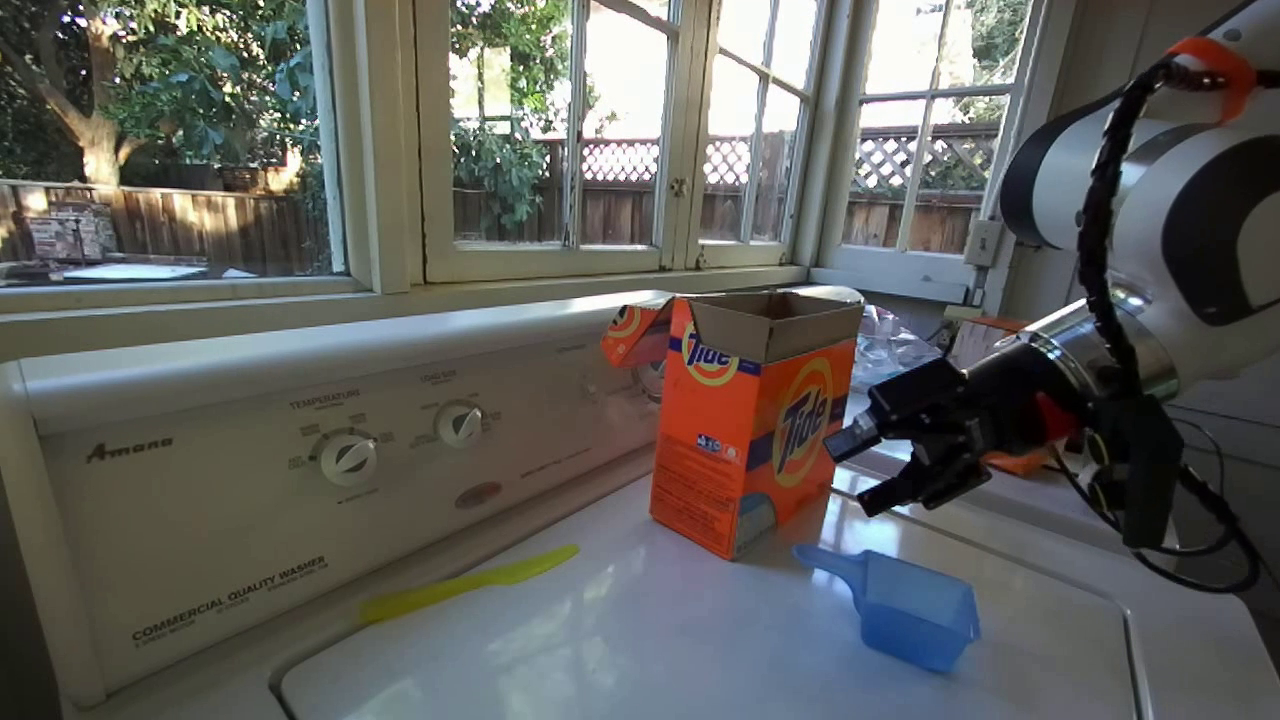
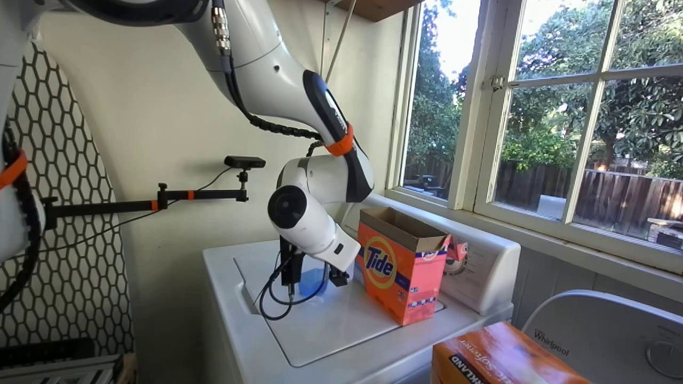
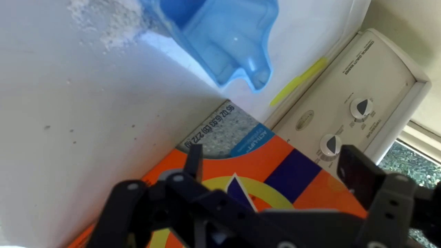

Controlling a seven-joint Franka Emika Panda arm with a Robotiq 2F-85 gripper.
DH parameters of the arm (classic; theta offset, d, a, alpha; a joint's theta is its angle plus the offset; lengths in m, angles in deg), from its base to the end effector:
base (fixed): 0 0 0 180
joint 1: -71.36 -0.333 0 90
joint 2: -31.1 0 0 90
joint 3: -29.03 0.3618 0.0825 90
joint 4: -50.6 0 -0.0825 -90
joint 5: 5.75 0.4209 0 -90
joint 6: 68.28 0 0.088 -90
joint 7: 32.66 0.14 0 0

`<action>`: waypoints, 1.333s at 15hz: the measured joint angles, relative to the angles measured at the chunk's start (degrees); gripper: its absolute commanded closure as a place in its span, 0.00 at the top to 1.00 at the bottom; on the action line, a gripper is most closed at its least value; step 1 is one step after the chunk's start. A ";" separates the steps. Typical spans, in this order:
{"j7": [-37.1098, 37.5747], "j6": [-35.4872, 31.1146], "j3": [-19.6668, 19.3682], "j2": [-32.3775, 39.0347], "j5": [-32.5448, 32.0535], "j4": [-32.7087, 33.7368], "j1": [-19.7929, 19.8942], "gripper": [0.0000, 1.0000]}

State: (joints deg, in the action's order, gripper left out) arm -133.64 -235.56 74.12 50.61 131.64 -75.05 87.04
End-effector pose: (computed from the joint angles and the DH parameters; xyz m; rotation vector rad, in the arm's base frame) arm 0.5151 0.2516 0.2448 -2.2691 0.2348 -0.6681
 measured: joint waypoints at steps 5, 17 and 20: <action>2.07 -7.13 0.41 -4.37 -2.28 -0.81 -2.01 1.00; 15.28 -15.45 -2.74 -11.30 -18.51 -6.96 -11.16 1.00; 15.29 -15.60 -1.52 -12.40 -19.07 -8.29 -10.10 1.00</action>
State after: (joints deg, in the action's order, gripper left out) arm -118.36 -251.15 72.60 38.21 112.57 -83.33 76.95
